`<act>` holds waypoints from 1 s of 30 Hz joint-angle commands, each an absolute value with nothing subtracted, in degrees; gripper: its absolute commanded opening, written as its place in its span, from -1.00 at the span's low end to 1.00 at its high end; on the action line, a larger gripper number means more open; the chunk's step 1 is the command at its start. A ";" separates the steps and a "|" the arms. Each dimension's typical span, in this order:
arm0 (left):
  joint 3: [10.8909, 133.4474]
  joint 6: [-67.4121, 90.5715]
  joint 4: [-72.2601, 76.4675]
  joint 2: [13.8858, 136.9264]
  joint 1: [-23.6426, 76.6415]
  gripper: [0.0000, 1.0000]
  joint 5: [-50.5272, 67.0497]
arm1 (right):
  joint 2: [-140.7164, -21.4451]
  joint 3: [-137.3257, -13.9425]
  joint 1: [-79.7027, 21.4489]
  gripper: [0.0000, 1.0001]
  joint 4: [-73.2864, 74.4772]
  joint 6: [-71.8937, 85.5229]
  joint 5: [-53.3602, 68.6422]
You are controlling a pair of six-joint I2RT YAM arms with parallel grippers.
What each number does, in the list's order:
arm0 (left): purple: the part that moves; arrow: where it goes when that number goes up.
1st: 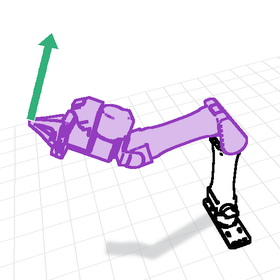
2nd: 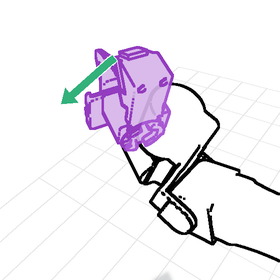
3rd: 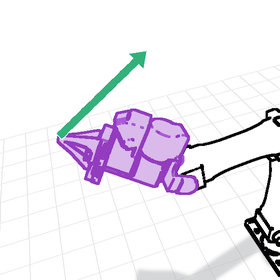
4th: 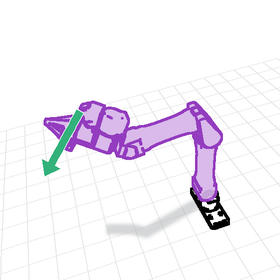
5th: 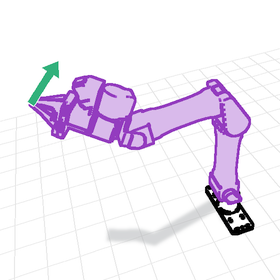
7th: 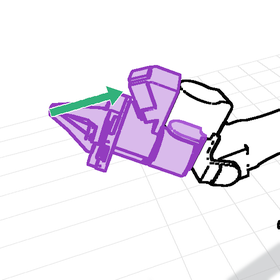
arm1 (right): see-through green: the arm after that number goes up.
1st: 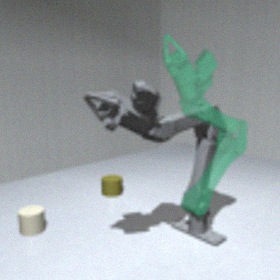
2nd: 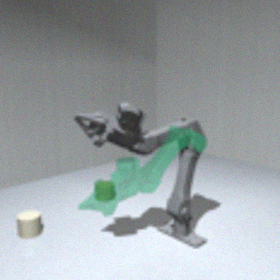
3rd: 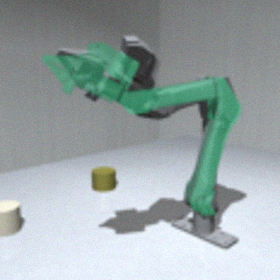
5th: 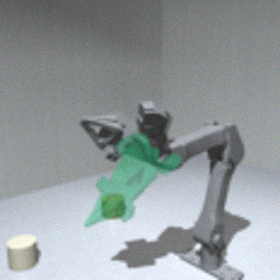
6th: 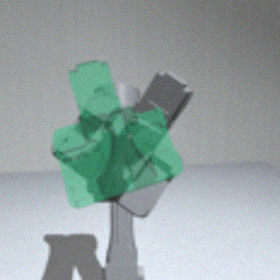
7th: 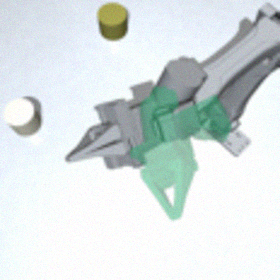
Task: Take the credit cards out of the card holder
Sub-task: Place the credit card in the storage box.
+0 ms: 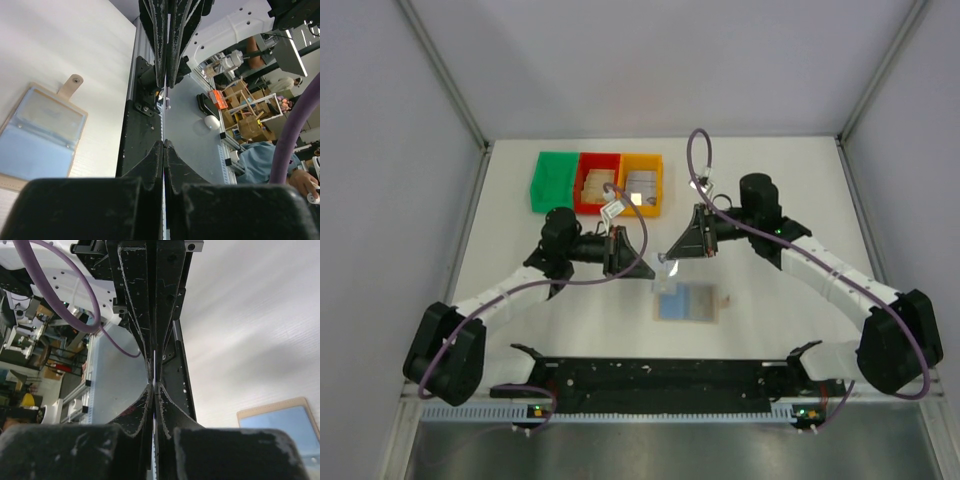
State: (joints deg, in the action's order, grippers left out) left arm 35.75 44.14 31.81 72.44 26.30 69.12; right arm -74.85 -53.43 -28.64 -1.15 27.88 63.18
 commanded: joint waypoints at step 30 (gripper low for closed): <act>32.96 54.22 48.95 60.11 29.17 0.29 37.79 | -60.12 -33.57 -29.36 -1.00 -60.12 60.20 31.38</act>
